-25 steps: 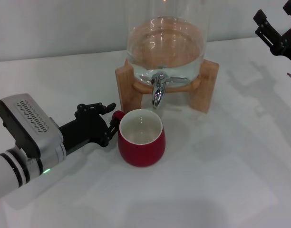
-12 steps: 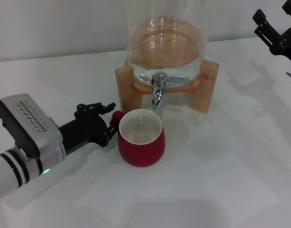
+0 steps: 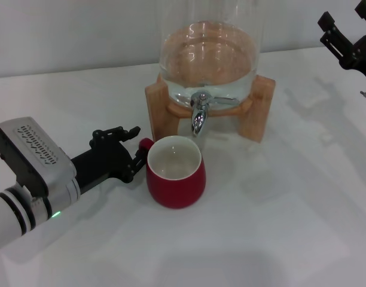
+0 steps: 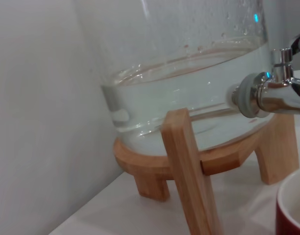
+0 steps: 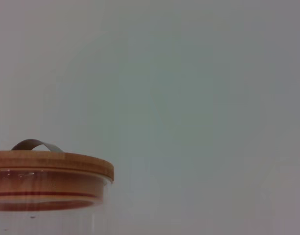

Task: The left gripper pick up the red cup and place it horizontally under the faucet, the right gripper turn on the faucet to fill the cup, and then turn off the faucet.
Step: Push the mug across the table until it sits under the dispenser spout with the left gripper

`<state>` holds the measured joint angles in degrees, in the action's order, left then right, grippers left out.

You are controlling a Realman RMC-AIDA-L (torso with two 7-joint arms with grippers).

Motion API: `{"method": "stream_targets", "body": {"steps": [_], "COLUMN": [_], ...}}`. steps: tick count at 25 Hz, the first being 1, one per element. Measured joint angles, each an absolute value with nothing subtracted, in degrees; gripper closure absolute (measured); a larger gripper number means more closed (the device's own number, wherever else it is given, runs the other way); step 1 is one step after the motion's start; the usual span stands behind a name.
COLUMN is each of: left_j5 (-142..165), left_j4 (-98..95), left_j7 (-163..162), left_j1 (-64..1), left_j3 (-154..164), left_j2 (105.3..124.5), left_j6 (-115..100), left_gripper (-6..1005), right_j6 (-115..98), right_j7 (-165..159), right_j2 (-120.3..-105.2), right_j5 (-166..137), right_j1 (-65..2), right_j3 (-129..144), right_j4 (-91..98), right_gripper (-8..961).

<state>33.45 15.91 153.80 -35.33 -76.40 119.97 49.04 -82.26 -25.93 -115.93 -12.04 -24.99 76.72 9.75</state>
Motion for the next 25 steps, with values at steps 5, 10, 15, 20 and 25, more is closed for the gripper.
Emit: {"method": "stream_targets", "body": {"steps": [5, 10, 15, 20, 25], "left_j5": [33.5, 33.5, 33.9, 33.8, 33.7], "left_j4": [15.9, 15.9, 15.9, 16.0, 16.0], "left_j7": [153.8, 153.8, 153.8, 153.8, 153.8], "left_j1": [-35.3, -35.4, -35.6, -35.6, -35.7], "left_j3": [-76.2, -76.0, -75.8, -75.8, -75.8], "left_j2": [119.97, 119.97, 119.97, 119.97, 119.97], "left_j6": [49.0, 49.0, 49.0, 49.0, 49.0], "left_gripper": [583, 561, 547, 546, 545], "right_j6": [-82.5, -82.5, -82.6, -82.6, -83.0], "right_j7": [-25.9, -25.9, -25.9, -25.9, -25.9], "right_j2": [-115.93, -115.93, -115.92, -115.93, -115.93], "right_j5": [-12.0, -12.0, -12.0, -12.0, -12.0], "right_j1": [-24.8, -24.7, -24.7, -24.8, -24.7], "right_j3": [76.7, 77.0, 77.2, 77.3, 77.3], "right_j4": [9.8, 9.8, 9.8, 9.8, 9.8], "right_gripper": [100, 100, 100, 100, 100]}}
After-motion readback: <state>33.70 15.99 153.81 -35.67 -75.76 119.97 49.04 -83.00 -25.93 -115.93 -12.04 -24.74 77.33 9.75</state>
